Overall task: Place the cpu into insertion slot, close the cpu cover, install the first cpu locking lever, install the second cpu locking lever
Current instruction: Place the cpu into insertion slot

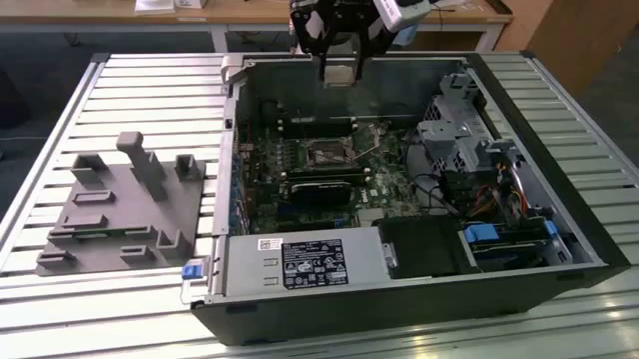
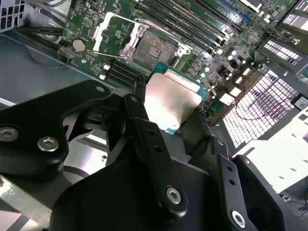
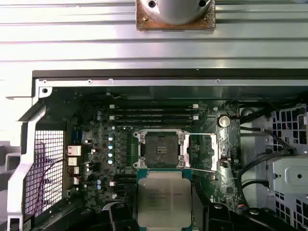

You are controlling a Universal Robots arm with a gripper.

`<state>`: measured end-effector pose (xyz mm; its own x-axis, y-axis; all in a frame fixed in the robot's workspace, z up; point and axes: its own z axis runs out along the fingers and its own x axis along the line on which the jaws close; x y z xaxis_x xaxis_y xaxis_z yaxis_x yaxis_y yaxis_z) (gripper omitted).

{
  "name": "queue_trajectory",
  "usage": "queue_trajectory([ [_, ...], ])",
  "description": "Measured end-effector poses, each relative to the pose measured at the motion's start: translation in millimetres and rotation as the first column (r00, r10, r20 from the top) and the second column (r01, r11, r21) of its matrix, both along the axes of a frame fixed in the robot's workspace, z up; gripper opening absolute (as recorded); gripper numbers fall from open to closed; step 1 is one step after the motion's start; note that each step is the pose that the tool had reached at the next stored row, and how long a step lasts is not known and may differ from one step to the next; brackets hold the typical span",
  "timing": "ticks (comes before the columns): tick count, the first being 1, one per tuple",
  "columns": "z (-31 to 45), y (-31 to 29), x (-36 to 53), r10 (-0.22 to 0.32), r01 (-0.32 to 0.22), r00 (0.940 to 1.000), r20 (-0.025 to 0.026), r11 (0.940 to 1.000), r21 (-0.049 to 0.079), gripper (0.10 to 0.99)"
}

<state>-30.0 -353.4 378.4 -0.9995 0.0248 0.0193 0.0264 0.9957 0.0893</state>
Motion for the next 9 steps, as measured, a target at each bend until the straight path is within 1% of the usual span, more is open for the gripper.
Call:
queue_trajectory([
  [9, -0.1, 0.0, 0.0, -0.009, 0.009, 1.0000, 0.0000, 1.0000, 0.000, 0.541],
])
